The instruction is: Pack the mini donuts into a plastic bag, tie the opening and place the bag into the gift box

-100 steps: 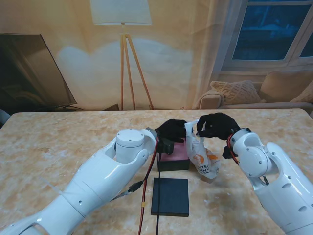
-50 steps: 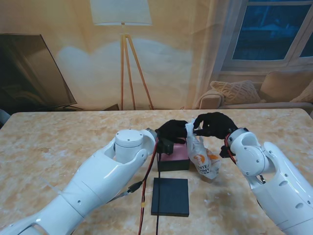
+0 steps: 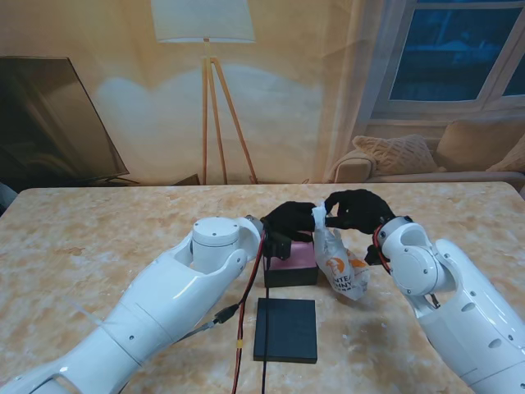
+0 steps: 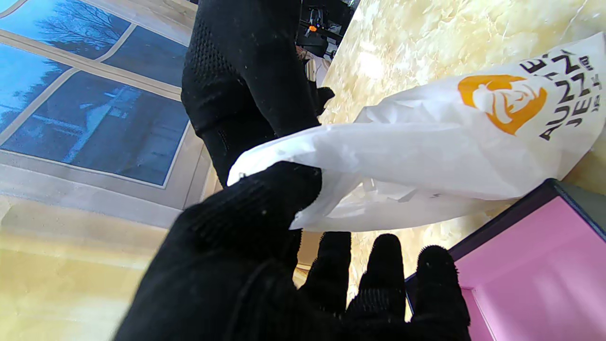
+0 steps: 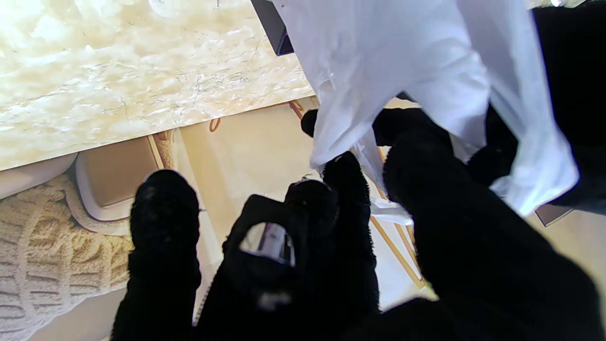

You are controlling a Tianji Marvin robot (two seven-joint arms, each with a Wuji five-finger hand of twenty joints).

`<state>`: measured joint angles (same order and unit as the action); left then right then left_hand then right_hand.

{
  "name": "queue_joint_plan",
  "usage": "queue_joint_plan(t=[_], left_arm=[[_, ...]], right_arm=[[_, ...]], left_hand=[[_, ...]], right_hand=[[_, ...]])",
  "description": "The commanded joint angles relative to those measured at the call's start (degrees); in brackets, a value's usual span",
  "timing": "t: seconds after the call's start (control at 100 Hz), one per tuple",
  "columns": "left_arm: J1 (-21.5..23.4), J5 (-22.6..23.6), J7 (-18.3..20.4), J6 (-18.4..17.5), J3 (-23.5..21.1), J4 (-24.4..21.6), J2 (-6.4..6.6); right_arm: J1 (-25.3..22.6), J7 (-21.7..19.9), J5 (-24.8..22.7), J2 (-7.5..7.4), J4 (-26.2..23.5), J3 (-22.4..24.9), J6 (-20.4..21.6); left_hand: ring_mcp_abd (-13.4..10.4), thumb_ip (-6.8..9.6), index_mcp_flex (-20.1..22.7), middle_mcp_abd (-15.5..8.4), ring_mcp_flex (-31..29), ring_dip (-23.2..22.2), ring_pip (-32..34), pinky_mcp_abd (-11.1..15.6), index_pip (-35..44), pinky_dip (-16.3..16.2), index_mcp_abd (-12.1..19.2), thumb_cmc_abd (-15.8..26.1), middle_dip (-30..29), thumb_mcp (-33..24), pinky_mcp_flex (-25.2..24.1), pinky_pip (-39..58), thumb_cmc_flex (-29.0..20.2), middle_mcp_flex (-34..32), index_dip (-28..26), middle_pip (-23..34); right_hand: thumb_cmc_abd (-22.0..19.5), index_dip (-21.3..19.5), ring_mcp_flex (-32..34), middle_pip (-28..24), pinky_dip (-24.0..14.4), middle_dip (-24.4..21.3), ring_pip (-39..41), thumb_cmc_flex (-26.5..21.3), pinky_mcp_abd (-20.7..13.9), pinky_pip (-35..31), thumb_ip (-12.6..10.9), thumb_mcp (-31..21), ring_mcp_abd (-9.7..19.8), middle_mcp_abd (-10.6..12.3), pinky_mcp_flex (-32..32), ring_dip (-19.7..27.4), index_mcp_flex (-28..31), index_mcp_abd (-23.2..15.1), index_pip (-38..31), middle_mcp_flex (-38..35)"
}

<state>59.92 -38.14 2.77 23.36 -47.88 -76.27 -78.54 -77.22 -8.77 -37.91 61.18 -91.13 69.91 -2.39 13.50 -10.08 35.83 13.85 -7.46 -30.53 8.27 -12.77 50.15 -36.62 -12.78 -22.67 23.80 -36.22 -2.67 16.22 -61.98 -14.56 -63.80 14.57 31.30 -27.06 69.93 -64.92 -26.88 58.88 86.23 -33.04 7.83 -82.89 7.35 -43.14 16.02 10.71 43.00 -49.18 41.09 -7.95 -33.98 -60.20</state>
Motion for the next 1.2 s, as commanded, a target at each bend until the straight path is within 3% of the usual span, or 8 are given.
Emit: queue_joint_plan(t=[0.0, 0.12, 0.22, 0.44, 0.71, 0.81, 1.0, 1.19], left_arm=[[0.1, 0.1, 1.3, -0.1, 0.1, -0.3, -0.23], [-0.2, 0.8, 2.0, -1.0, 0.5, 0.2, -0.14], [-0.4, 0.9, 3.2, -1.6, 0.6, 0.7, 0.07], [-0.8, -0.2, 5.2, -2.6, 0.8, 1.4, 0.18], [-1.3, 0.3, 6.5, -2.9, 1.5, 2.3, 0.21], [-1.4, 0.2, 7.2, -2.9, 1.5, 2.7, 0.25], [-1.4, -0.8, 7.8, -2.4, 1.3, 2.9, 0.23], [-1.5, -1.5, 8.8, -1.6, 1.3, 3.1, 0.30]], right_arm=[[0.0, -0.6, 0.0, 0.64, 0.0, -0.4, -0.2], [0.2, -0.9, 1.2, 0.69, 0.2, -0.7, -0.5], [0.2, -0.8, 1.7, 0.76, 0.4, -0.7, -0.4], [0.3, 0.0, 2.2, 0.95, 0.8, -0.8, -0.1], [0.7, 1.7, 3.3, 1.37, 1.9, -1.6, 0.3], [1.0, 2.4, 3.4, 1.53, 2.3, -2.0, 0.8], [1.5, 4.2, 3.6, 1.90, 3.4, -2.7, 1.3], [1.6, 6.6, 2.3, 2.21, 3.9, -3.4, 1.9]], left_hand=[[-4.0, 0.12, 6.1, -3.3, 2.0, 2.4, -2.3, 3.7, 5.8, 1.5, 3.9, -0.4, -1.1, -3.7, 0.4, -2.3, -0.5, 0.6, -1.3, -1.2], [-7.3, -0.06, 6.9, -6.3, 4.1, 7.1, -4.4, 8.3, 5.6, 5.7, 4.6, -1.4, -3.2, -5.9, 1.0, -7.2, 0.6, 1.6, -0.7, -0.7], [-8.0, -0.13, 7.5, -6.8, 4.6, 9.2, -4.7, 9.7, 5.2, 9.2, 5.6, -2.1, -5.7, -7.2, 1.5, -9.7, 1.5, 1.9, 0.0, -1.0], [-7.7, -0.47, 8.5, -4.4, 3.6, 11.2, -4.6, 7.8, 4.5, 12.2, 7.9, -3.4, -11.2, -9.9, 2.3, -10.7, 3.1, 0.8, 1.5, -2.6], [-10.2, -0.12, 9.3, -7.0, 5.6, 12.9, -6.5, 8.1, 3.3, 13.0, 10.7, -3.8, -12.1, -11.1, -0.7, -11.8, 4.3, 1.9, 2.5, -2.7], [-10.5, -0.07, 9.4, -7.7, 5.4, 14.3, -7.4, 8.0, 2.8, 14.9, 11.5, -3.8, -12.3, -11.7, -0.4, -13.2, 4.8, 2.4, 2.9, -2.8], [-11.0, -0.17, 9.1, -7.6, 5.4, 15.0, -7.6, 6.4, 2.6, 15.5, 11.5, -3.3, -12.4, -11.1, -0.5, -13.3, 4.5, 2.4, 3.0, -2.8], [-10.4, -0.07, 8.8, -7.9, 5.5, 15.6, -7.7, 5.5, 2.4, 15.6, 11.5, -2.9, -12.5, -10.3, -0.7, -13.1, 4.2, 2.6, 2.9, -3.0]], right_hand=[[-2.6, -1.0, -0.6, -0.4, -0.1, -0.1, 0.6, 3.2, -0.8, -0.6, -1.0, 1.1, 1.8, 1.5, -0.4, 0.2, -0.7, 1.3, 1.4, 1.3], [-2.8, -1.4, -0.9, -0.3, 0.0, -0.2, 0.4, 4.5, -0.9, -0.3, -1.0, 1.4, 1.9, 1.4, -0.7, 0.2, -2.0, 1.0, 2.3, 1.7], [-3.0, -1.5, -1.6, 0.1, 0.0, -0.2, 0.0, 5.3, -0.9, -0.1, -0.9, 1.8, 1.9, 1.3, -0.9, 0.3, -4.4, 0.3, 3.4, 2.4], [-3.6, -1.9, -2.2, 0.3, 0.0, -0.1, -0.4, 6.1, -0.9, 0.2, -1.0, 2.3, 2.0, 1.2, -1.2, 0.2, -7.2, -0.1, 4.6, 3.2], [-3.5, -3.1, -0.7, -1.1, -0.3, 0.3, 0.3, 6.4, -1.8, -0.1, -0.9, 2.4, 3.1, 3.1, 0.0, 0.1, -6.4, -1.7, 3.6, 1.5], [-3.7, -3.1, -0.4, -1.3, -0.2, 0.3, 0.3, 7.4, -2.4, 0.0, -0.8, 2.2, 3.6, 3.8, 0.3, 0.2, -7.2, -1.8, 3.7, 1.4], [-3.4, -3.1, 0.8, -3.0, 0.0, 0.5, 0.9, 8.0, -3.3, -0.1, -0.6, 1.8, 5.0, 5.8, 1.6, 0.2, -8.0, -2.6, 3.4, 0.4], [-2.2, -3.9, 4.8, -9.5, 0.7, 1.3, 4.9, 8.1, -4.2, -0.3, -0.2, -0.1, 6.2, 9.1, 2.7, -0.2, -3.3, -4.9, -1.5, -4.1]])
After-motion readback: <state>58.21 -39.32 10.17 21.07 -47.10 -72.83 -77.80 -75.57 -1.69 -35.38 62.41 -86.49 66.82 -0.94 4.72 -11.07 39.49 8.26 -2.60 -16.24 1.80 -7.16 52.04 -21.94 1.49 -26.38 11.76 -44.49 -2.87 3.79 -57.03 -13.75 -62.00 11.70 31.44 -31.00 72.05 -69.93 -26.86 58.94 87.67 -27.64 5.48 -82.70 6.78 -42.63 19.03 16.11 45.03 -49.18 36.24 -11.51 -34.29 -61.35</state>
